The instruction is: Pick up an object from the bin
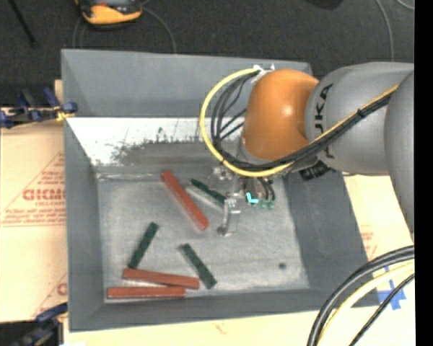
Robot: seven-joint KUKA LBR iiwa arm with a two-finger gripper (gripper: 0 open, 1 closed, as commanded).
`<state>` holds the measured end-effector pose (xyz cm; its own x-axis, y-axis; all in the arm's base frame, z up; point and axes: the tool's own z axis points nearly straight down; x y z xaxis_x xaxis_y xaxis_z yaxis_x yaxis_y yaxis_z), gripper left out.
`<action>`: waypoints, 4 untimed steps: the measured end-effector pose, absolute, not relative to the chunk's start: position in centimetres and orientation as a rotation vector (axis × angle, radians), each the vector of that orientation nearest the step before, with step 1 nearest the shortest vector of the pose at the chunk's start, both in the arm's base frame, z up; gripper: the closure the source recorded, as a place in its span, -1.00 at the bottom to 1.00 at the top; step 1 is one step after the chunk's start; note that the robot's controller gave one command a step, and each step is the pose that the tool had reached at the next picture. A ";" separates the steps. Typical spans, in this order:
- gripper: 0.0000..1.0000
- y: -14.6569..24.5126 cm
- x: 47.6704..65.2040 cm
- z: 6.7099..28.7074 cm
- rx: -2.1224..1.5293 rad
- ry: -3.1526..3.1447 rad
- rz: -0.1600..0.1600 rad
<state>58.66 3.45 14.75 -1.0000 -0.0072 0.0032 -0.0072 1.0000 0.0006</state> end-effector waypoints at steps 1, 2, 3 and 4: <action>-1.00 3.4 58.9 15.1 0.011 -3.146 -0.001; -1.00 3.4 61.0 12.6 -0.186 -3.151 -0.004; -1.00 1.4 63.6 8.5 -0.277 -3.133 0.000; 1.00 1.0 62.6 7.5 -0.382 -3.122 -0.001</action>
Offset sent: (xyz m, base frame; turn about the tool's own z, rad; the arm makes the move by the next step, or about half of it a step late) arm 0.0463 -0.0005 -0.0741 0.2904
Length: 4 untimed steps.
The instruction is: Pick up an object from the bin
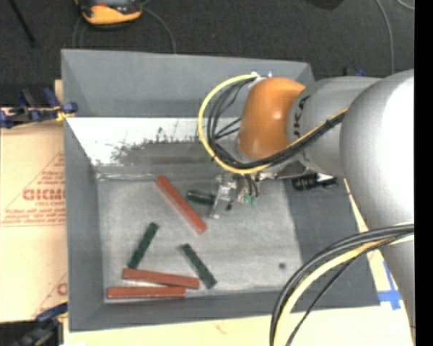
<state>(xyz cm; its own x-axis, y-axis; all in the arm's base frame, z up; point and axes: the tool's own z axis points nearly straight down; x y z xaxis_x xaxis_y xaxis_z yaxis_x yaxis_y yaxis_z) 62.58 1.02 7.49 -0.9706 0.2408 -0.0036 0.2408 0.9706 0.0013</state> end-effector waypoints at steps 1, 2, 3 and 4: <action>1.00 1.0 62.6 7.5 0.381 3.115 0.001; 1.00 0.8 62.8 7.4 0.282 3.122 0.000; 1.00 0.8 60.5 12.0 0.183 3.138 -0.003; 1.00 0.7 60.8 18.9 0.196 3.135 0.000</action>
Offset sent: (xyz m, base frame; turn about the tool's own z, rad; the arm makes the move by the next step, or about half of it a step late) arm 0.0047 -0.0103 -0.0049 -0.2319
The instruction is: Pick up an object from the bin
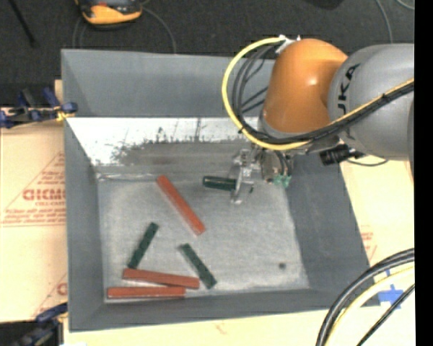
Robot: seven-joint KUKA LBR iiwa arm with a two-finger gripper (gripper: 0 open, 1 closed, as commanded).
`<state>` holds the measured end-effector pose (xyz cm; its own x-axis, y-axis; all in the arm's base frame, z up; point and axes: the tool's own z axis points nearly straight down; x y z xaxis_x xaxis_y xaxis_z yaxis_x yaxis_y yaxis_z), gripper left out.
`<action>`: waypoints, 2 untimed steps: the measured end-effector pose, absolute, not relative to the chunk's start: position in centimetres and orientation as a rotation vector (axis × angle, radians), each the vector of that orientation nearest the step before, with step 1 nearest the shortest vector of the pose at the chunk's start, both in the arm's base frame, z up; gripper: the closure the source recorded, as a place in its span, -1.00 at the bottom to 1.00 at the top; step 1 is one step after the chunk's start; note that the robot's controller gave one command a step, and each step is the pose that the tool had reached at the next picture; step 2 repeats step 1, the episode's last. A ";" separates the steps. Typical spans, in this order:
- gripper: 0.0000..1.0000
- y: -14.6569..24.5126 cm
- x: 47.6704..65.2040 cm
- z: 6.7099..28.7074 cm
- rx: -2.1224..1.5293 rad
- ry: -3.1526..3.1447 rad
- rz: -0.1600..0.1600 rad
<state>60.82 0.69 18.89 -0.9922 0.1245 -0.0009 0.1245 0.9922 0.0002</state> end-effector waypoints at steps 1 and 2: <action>1.00 1.7 62.7 23.6 0.232 3.126 0.002; 1.00 1.7 62.7 23.6 0.232 3.126 0.002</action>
Offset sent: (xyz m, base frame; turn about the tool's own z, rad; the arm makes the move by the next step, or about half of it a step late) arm -0.0562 -0.0004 0.1849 -0.4492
